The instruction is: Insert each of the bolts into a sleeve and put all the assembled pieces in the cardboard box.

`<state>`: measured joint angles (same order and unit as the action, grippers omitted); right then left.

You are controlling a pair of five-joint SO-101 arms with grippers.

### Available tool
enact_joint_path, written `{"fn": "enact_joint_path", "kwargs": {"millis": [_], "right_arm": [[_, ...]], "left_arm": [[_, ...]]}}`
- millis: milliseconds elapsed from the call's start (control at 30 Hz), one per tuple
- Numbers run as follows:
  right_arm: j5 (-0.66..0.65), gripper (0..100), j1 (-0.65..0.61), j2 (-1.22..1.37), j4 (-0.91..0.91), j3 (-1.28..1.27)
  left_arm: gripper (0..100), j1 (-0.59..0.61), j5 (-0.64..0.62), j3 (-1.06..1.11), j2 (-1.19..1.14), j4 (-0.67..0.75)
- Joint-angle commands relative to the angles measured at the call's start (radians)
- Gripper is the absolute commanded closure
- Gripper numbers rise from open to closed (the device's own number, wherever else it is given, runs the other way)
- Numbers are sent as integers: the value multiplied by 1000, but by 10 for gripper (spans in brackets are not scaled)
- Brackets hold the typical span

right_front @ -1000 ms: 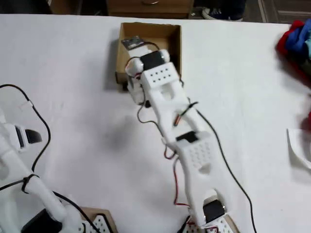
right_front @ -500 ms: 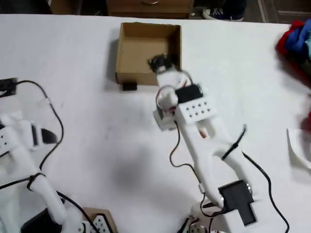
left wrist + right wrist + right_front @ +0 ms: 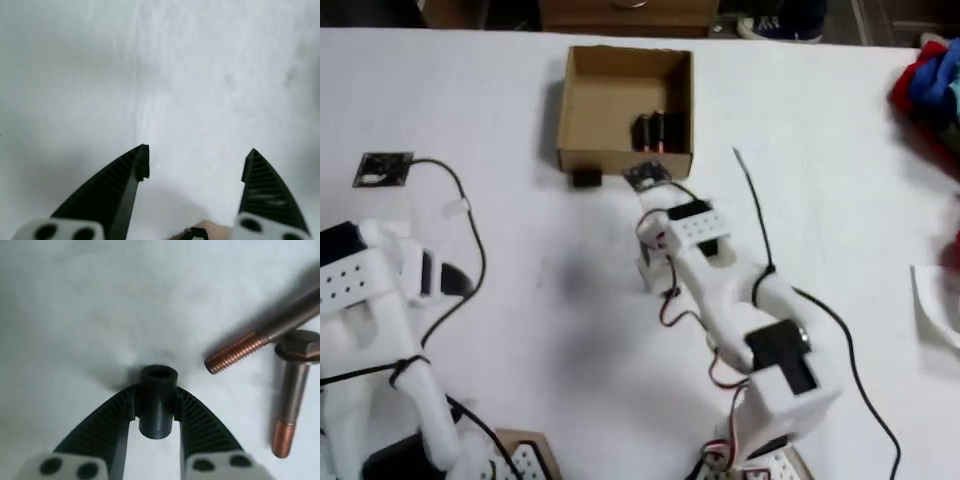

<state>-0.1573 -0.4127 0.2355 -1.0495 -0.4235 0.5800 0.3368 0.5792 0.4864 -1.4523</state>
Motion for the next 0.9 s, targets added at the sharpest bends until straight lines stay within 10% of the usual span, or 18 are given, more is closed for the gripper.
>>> {"fn": "enact_joint_path", "kwargs": {"millis": [0,233,867], "right_arm": [[-5,965,-4,85,-84,107],[-5,812,2,165,-160,166],[-3,975,13,93,-157,203]], "left_arm": [[688,-9,0,-7,11,-8],[688,-9,2,-8,9,-5],[688,-132,0,-12,5,-2]]}}
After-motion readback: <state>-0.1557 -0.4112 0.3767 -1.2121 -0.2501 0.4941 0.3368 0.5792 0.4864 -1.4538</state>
